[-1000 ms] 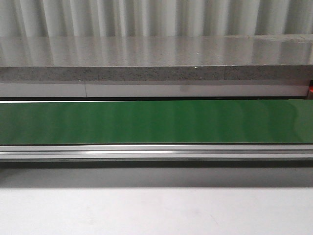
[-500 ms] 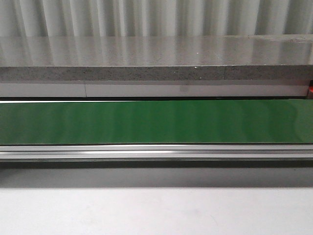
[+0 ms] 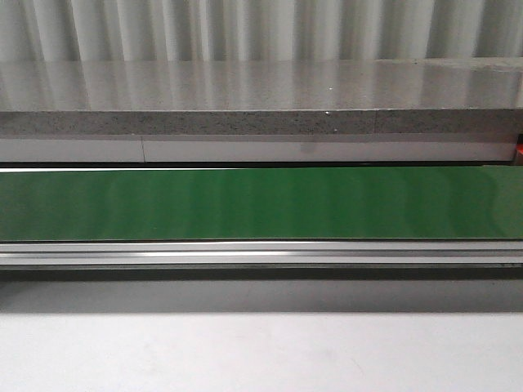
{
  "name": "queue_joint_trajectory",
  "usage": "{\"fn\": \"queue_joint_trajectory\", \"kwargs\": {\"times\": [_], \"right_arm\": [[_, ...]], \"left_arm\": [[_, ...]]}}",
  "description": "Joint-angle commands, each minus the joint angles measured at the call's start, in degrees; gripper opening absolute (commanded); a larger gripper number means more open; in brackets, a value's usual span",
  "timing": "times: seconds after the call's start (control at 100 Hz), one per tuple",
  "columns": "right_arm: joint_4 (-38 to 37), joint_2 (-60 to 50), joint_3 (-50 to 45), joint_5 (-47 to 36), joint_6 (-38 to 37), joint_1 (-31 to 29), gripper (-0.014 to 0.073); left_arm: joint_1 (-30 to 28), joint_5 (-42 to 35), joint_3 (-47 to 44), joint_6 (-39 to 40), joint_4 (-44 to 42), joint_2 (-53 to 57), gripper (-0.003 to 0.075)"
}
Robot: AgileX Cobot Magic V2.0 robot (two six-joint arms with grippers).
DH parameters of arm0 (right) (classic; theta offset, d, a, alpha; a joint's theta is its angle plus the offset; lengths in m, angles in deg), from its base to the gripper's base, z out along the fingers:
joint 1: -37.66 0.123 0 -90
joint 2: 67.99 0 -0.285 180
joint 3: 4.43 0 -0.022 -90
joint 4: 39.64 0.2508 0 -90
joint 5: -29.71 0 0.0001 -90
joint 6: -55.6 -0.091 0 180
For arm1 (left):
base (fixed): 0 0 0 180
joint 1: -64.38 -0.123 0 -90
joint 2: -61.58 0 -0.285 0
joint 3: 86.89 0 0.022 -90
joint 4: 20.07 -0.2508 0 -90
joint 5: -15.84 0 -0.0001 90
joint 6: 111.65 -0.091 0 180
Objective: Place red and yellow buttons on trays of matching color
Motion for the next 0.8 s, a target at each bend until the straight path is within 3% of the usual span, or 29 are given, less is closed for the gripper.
{"fn": "queue_joint_trajectory", "kwargs": {"times": [0.0,0.09,0.24,0.31,0.79], "right_arm": [[0.1,-0.3,1.0,-1.8,-0.4,-0.2,0.0125],[0.1,0.2,1.0,-1.7,-0.6,-0.2,0.0187],[0.5,0.1,1.0,-2.4,-0.6,-0.2,0.0479],[0.7,0.1,1.0,-2.3,-0.6,-0.2,0.0564],[0.6,-9.5,1.7,0.5,-0.6,0.6,0.0553]], "left_arm": [[0.5,-4.3,1.5,-0.1,0.6,-0.1,-0.0020],[0.5,-4.3,1.5,-0.1,0.6,-0.1,-0.0020],[0.5,-4.3,1.5,-0.1,0.6,-0.1,-0.0020],[0.5,-4.3,1.5,-0.1,0.6,-0.1,-0.0020],[0.5,-4.3,1.5,-0.1,0.6,-0.1,-0.0020]]}}
